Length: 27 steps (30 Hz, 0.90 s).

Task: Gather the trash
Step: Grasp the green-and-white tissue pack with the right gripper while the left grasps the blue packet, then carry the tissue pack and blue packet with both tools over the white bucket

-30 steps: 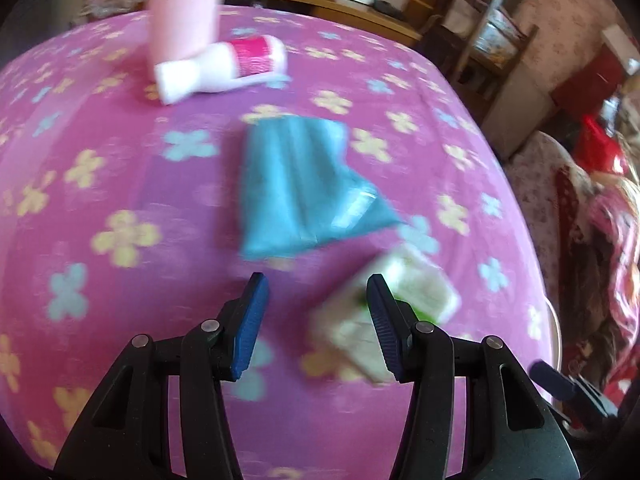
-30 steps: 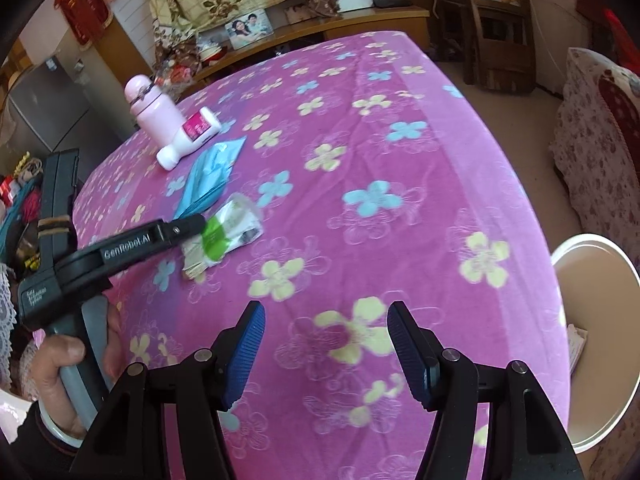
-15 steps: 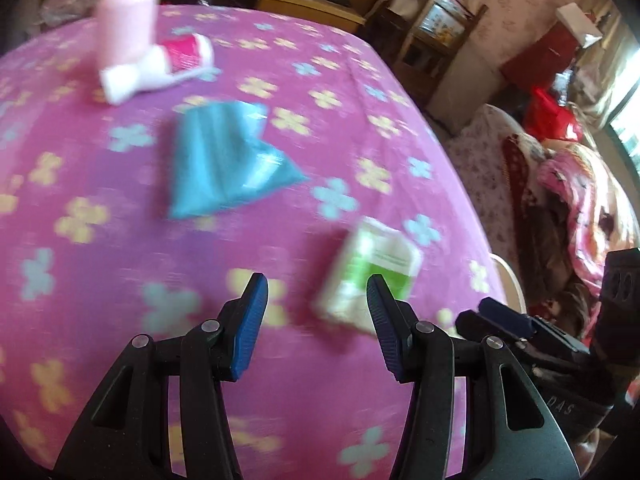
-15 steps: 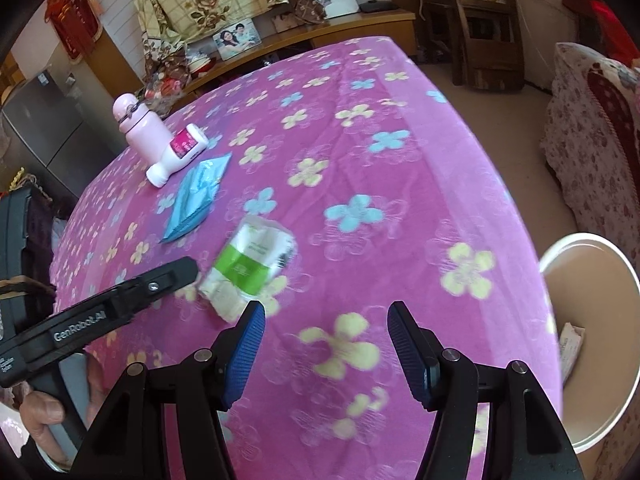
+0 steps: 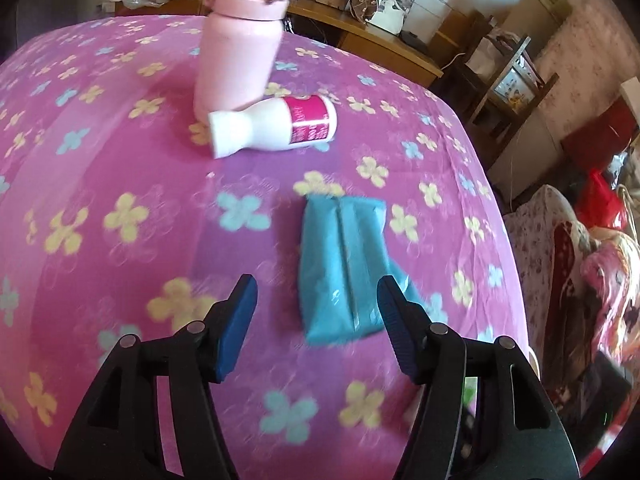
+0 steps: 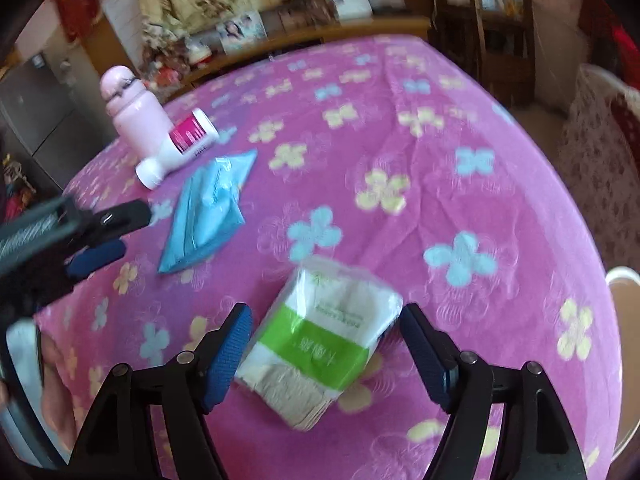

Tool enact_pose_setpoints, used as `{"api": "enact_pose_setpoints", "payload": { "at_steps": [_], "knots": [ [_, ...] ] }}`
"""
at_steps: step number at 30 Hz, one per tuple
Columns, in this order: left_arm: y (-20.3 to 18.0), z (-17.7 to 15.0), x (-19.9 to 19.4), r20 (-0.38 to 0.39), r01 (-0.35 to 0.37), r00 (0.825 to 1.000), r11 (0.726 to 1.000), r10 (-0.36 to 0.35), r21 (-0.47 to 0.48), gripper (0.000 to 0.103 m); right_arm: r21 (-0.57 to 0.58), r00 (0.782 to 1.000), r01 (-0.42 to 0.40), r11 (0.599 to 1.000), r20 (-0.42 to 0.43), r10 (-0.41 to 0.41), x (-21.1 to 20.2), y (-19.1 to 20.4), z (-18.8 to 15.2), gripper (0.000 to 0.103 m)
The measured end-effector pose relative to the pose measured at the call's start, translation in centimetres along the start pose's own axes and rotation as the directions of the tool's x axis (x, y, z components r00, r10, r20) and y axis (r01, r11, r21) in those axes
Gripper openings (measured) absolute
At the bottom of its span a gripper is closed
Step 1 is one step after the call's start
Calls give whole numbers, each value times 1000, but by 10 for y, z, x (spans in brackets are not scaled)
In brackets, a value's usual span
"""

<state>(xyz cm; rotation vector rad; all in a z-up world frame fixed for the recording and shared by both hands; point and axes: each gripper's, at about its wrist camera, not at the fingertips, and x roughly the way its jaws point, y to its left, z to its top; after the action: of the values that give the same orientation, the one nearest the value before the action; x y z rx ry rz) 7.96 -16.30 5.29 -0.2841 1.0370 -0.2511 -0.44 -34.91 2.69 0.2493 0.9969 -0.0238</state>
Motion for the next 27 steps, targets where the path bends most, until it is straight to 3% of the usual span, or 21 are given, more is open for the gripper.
{"api": "enact_pose_setpoints", "payload": {
  "at_steps": [2, 4, 10, 17, 19, 21, 27],
  "knots": [
    [-9, 5, 11, -1, -17, 1000, 1000, 17, 3, 63, -19, 1000, 0, 1000, 7, 0, -1, -4, -1, 69],
    [-17, 8, 21, -3, -38, 999, 999, 38, 7, 64, -56, 1000, 5, 998, 17, -4, -4, -9, -2, 53],
    [-28, 11, 47, -21, -95, 995, 995, 95, 7, 64, -38, 1000, -25, 999, 15, 26, -10, -29, -3, 53],
    [-32, 7, 51, -26, -105, 994, 994, 106, 33, 69, -47, 999, -27, 999, 24, 29, -8, -21, -5, 57],
    [-32, 4, 50, -42, -91, 995, 995, 94, 50, 66, -65, 999, -19, 998, 32, 21, -9, -19, -7, 45],
    [-29, -1, 46, -42, -58, 997, 996, 60, 61, 46, -65, 999, -37, 997, 33, 40, -11, -20, -8, 35],
    [-20, -26, 16, -53, -9, 999, 997, 13, 78, 40, -68, 995, -86, 994, 42, 89, -31, -24, -15, 25]
  ]
}}
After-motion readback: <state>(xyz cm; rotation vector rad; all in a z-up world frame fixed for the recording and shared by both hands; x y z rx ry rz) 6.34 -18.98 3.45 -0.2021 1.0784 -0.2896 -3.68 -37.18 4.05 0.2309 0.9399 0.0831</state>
